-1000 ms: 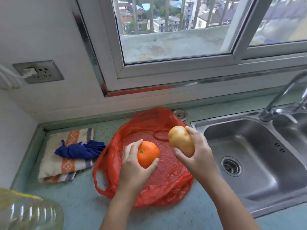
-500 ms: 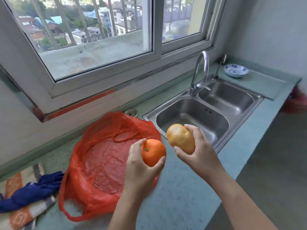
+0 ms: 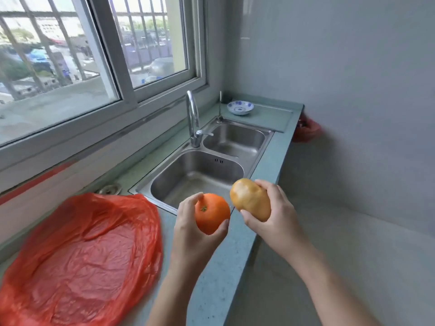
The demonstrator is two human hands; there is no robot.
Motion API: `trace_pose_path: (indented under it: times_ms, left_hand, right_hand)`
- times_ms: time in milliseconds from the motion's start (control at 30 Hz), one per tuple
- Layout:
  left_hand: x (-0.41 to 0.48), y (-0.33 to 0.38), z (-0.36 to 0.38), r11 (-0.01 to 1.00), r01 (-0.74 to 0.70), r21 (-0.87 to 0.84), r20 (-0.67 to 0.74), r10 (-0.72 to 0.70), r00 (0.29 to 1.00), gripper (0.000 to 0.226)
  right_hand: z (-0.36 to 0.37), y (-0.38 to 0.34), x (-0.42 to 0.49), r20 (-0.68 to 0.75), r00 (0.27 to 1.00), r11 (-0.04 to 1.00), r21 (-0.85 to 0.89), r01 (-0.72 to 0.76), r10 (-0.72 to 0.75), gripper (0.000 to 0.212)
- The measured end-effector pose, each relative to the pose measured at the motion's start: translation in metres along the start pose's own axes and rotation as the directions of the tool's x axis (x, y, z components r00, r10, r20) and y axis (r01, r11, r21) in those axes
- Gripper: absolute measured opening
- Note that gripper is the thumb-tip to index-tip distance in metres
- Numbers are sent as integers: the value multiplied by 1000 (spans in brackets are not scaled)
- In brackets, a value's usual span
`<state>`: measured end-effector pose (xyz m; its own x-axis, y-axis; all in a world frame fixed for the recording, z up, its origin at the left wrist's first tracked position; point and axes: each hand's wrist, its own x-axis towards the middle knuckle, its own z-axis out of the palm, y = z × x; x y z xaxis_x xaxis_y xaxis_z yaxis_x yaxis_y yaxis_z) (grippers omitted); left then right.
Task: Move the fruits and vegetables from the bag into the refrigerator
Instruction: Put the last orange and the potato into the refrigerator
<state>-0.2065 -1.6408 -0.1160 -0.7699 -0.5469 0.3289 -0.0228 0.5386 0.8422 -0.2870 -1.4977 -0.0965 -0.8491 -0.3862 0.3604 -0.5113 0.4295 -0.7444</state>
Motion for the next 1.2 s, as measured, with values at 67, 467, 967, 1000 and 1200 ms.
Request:
trace_pose_path:
  times_ms: [67, 467, 967, 1000, 1200]
  left_hand:
    - [-12, 17, 17, 999, -35, -11, 60, 35, 998, 63]
    - [-97, 134, 133, 968, -213, -135, 412, 250, 876, 65]
    - [-180, 239, 303, 898, -172, -406, 690, 424, 586, 62]
    - [-180, 244, 317, 897, -160, -411, 703, 424, 571, 62]
    - [-158, 280, 421, 917, -101, -387, 771, 382, 511, 66]
  right_hand:
    - [-24, 9, -15, -53, 999, 1000, 4, -9, 9, 57]
    - [-194, 67, -139, -456, 879, 975, -91, -203, 141, 62]
    - [-344, 144, -253, -741, 604, 880, -36, -474, 294, 61]
    - [-352, 153, -253, -750, 585, 869, -28, -494, 308, 61]
    - [-414, 219, -223, -804, 485, 818, 2, -576, 343, 60]
